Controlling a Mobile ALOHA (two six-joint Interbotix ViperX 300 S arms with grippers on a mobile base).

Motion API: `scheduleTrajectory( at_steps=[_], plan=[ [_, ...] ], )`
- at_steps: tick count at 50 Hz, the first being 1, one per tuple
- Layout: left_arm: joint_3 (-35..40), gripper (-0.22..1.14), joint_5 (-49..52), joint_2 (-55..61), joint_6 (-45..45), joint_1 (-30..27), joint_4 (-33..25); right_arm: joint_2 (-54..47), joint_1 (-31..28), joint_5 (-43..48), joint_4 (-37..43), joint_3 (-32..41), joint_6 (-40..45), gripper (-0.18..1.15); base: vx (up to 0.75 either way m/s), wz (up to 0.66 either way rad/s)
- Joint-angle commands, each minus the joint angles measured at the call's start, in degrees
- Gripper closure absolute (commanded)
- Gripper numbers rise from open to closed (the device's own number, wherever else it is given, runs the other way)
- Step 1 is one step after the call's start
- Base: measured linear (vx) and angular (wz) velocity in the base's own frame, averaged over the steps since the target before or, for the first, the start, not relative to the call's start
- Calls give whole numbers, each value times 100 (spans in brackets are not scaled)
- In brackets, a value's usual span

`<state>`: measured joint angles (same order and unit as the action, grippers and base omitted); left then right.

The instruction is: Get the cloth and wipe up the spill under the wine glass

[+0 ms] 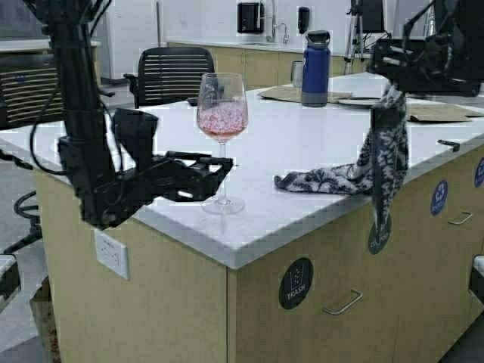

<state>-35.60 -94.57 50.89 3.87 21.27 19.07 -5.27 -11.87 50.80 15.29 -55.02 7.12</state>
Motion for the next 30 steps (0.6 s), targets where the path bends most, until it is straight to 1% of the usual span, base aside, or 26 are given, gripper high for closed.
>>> scheduleTrajectory(
  at_steps=[1,7,13,19,24,30],
  plan=[
    [-598,4,-387,-334,-53,9,-44,308,-70,79,-18,-237,-9,91,0,0],
    [-1178,4,-448,-624,-62,18,-70,642,-360,62,-44,-466,-44,91,0,0],
    [-1775,5,-439,-1195,-53,35,-149,1143,-589,-132,-70,-527,-53,91,0,0],
    [-2224,5,-299,-1960,-44,35,-422,1644,-642,-738,-79,-413,-70,91,0,0],
    [-2382,5,35,-2654,-9,35,-668,2048,-642,-1380,-123,-176,-167,91,0,0],
    [-2426,5,650,-3454,44,35,-853,2461,-642,-2092,-158,149,-492,91,0,0]
  ],
)
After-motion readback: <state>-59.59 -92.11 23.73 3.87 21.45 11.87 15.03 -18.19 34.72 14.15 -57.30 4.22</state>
